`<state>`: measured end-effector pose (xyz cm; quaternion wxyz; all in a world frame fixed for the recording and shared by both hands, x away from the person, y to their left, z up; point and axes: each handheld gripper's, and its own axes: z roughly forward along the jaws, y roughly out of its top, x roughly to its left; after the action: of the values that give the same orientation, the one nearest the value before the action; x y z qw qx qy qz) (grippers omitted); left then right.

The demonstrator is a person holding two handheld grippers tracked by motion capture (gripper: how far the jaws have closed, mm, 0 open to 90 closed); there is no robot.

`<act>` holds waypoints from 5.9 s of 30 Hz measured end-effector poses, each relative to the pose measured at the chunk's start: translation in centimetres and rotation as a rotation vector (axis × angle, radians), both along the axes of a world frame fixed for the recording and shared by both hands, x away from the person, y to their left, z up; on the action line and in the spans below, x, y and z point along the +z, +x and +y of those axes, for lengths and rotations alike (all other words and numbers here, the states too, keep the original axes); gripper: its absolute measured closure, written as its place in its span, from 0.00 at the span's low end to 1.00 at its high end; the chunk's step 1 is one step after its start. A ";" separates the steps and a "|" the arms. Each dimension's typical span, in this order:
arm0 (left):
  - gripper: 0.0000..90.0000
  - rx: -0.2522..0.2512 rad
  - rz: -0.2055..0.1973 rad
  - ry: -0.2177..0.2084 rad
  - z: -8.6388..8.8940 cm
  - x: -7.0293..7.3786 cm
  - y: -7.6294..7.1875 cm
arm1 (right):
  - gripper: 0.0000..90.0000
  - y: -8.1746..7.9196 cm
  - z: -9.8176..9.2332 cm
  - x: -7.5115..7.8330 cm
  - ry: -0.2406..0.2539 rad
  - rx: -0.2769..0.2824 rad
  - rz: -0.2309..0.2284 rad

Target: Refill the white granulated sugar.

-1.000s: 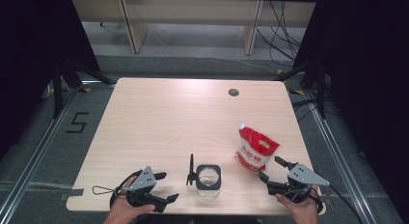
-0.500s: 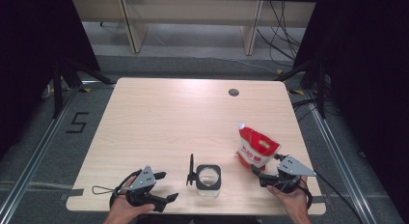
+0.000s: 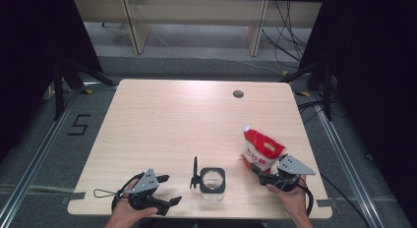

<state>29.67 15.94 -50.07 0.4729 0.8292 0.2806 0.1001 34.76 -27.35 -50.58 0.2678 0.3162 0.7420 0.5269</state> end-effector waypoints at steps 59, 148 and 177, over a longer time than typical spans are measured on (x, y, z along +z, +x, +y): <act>0.19 -0.015 0.001 -0.018 0.1 0.0 0.2 | 0.44 1.0 1.1 -0.1 0.118 -0.020 0.011; 0.19 0.007 -0.002 -0.036 0.5 0.0 0.2 | 0.46 -9.6 5.8 5.0 -1.166 0.116 -0.695; 0.19 0.002 -0.007 -0.026 0.6 0.0 0.1 | 0.46 -10.0 6.3 4.2 -1.236 0.098 -0.720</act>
<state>29.81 16.52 -50.03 0.4846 0.8223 0.2810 0.1000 24.78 -21.02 -46.39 0.6022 -0.1207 0.7837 0.0932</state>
